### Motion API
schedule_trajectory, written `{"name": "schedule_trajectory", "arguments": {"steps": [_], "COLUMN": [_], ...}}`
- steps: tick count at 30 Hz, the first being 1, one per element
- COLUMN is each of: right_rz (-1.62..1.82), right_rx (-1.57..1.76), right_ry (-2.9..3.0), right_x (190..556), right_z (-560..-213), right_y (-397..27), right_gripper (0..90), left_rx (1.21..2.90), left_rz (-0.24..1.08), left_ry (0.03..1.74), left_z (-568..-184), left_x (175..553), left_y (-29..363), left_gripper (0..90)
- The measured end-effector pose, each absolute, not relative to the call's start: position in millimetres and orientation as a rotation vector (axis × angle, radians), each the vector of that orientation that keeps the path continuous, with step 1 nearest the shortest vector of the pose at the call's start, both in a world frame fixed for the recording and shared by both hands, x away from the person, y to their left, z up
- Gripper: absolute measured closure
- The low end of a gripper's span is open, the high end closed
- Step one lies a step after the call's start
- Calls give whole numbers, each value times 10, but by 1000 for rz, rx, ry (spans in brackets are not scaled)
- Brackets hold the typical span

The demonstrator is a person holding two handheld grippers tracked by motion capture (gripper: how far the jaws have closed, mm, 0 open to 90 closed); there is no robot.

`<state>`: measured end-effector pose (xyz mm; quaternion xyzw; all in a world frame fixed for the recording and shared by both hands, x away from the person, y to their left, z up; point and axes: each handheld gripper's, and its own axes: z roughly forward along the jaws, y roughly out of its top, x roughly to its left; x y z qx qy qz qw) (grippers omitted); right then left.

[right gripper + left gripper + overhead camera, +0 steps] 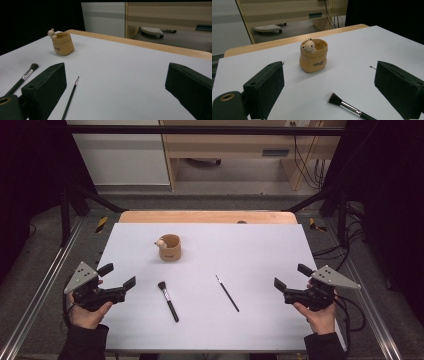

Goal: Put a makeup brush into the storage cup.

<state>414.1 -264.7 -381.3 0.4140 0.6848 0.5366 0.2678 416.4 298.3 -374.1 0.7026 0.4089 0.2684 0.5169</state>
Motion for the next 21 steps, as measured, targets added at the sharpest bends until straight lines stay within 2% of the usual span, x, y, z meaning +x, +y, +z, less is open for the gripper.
{"name": "schedule_trajectory", "arguments": {"steps": [21], "right_rz": [1437], "right_rx": [1106], "right_ry": [1870], "right_x": [4120], "right_z": [-3811], "right_y": [-2571], "right_gripper": [41], "left_rx": [1750], "left_rz": [610], "left_ry": [1031], "left_z": [-3892], "left_x": [4140], "left_y": [2678], "left_gripper": [86]}}
